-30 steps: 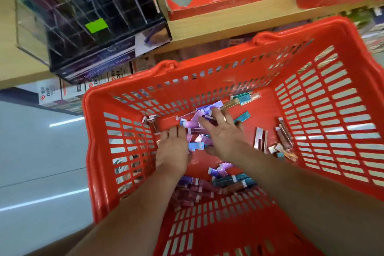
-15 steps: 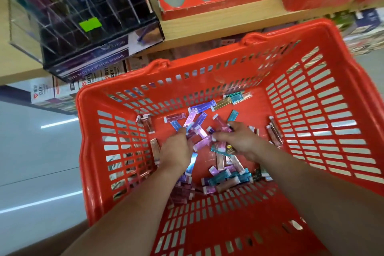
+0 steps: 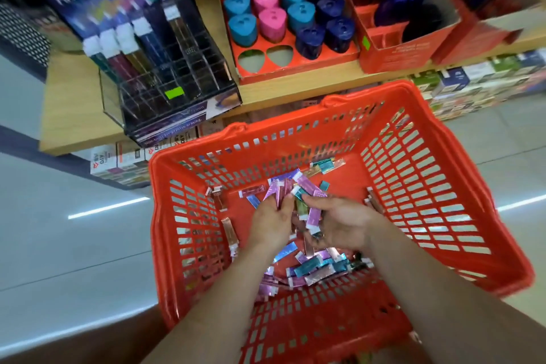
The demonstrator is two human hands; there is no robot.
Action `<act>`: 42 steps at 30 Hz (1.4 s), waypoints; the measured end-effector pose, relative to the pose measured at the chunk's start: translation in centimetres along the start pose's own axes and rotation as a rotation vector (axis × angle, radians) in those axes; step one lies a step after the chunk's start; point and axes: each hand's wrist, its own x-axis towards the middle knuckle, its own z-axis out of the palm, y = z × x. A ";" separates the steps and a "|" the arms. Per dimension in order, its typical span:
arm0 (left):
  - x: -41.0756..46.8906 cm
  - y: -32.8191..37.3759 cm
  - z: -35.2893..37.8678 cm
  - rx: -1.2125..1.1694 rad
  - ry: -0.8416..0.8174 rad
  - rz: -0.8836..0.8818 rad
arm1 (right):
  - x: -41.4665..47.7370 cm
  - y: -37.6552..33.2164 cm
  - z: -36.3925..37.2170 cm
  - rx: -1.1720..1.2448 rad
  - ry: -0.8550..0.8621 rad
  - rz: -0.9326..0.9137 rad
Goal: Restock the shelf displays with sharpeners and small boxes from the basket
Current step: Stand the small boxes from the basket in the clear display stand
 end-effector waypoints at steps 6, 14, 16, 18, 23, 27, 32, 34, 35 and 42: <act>-3.4 1.4 -0.9 0.175 0.186 0.161 | -3.2 -0.7 3.2 -0.282 0.108 -0.075; -5.7 5.4 -4.1 0.312 0.259 0.260 | -5.5 0.0 8.0 0.089 0.127 -0.402; -6.4 6.1 -4.8 0.308 0.217 0.259 | -6.6 -0.2 8.9 0.072 0.112 -0.418; -7.1 6.8 -5.4 0.133 0.148 0.284 | -7.4 -0.4 9.7 0.063 0.092 -0.437; -8.3 8.2 -8.0 -0.254 0.070 0.290 | -9.8 -1.5 10.8 0.063 0.019 -0.464; -9.4 10.0 -10.9 -0.234 0.110 0.289 | -11.4 -2.2 11.6 -0.012 -0.053 -0.475; -11.5 12.3 -13.0 -0.132 0.038 0.359 | -12.8 -2.7 13.5 -0.051 -0.083 -0.482; -11.8 12.4 -13.5 0.005 0.106 0.432 | -13.1 -2.8 14.3 -0.062 -0.086 -0.480; -11.9 12.4 -13.8 0.046 0.135 0.456 | -13.3 -2.9 14.6 -0.065 -0.090 -0.485; -12.0 13.7 -15.5 -0.331 0.120 0.353 | -13.7 -3.0 14.9 -0.194 -0.119 -0.530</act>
